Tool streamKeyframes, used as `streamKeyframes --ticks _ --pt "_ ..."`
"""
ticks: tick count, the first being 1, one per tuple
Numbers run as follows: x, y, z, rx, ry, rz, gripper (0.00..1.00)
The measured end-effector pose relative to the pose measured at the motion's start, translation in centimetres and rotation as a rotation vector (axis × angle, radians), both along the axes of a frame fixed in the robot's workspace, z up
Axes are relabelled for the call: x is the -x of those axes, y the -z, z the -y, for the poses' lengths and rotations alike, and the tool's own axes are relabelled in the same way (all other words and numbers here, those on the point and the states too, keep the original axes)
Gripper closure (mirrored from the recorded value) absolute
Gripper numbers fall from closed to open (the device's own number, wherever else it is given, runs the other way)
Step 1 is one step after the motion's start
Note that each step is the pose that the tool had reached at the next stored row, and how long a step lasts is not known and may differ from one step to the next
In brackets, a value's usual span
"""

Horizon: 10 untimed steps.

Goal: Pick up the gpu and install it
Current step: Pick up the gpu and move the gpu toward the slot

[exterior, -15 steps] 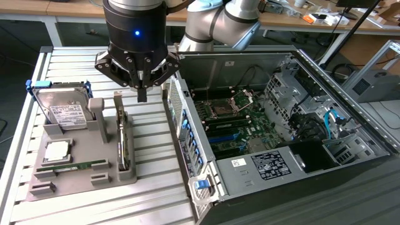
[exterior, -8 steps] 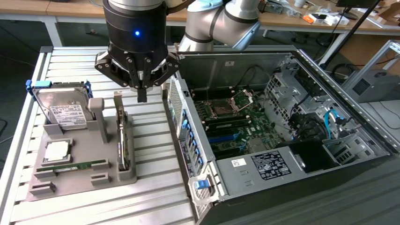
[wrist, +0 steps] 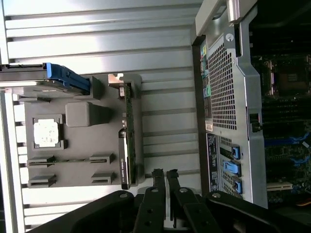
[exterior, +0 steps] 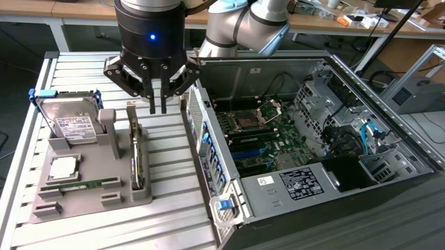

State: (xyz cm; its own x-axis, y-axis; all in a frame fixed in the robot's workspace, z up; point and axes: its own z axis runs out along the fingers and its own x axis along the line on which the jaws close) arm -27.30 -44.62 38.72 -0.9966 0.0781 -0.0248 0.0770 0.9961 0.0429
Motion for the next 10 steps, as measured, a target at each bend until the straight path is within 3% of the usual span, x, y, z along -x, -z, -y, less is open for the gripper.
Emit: streamKeyframes --ticks 2,4,5,10 --pt "0.00 0.00 0.00 0.0000 0.000 0.0001 0.71" --pt "0.00 0.00 0.00 0.0000 0.000 0.0001 0.71" --pt "0.00 0.00 0.00 0.0000 0.000 0.0000 0.64" --pt "0.00 0.00 0.00 0.0000 0.000 0.0000 0.64"
